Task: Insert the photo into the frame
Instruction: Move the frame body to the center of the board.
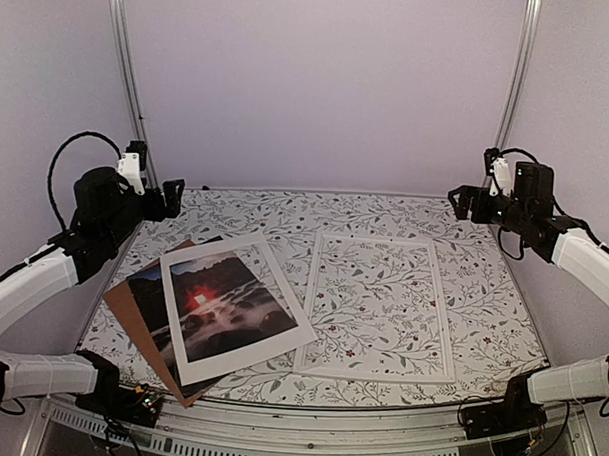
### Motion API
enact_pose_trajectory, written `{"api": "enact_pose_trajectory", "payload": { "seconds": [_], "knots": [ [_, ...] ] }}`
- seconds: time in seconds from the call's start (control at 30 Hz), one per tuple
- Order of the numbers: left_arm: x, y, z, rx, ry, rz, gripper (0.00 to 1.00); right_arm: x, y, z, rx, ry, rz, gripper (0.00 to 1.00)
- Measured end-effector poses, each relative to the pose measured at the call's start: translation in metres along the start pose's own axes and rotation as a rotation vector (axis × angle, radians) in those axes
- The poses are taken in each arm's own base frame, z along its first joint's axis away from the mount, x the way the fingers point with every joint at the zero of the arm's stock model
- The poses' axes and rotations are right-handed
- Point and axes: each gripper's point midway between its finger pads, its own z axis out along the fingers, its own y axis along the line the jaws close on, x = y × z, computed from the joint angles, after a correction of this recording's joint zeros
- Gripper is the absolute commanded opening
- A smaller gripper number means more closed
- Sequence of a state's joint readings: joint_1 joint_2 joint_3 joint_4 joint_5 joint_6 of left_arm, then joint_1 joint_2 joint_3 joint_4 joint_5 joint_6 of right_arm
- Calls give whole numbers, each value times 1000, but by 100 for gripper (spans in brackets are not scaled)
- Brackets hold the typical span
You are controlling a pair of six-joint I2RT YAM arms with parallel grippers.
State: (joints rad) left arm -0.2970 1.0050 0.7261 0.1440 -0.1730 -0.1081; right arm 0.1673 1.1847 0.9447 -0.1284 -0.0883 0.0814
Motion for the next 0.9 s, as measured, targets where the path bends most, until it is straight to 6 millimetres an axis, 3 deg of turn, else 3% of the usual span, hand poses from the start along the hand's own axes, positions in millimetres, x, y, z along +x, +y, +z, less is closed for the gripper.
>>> {"api": "enact_pose_trajectory", "payload": {
  "seconds": [0.53, 0.73, 0.9],
  "knots": [
    [3, 0, 0, -9, 14, -5, 100, 15, -2, 0, 27, 58, 16, 99],
    [10, 1, 0, -20, 49, -29, 100, 32, -12, 2, 88, 135, 43, 99],
    [11, 1, 5, -32, 103, -79, 100, 63, -22, 30, 139, 280, 83, 99]
  ]
}}
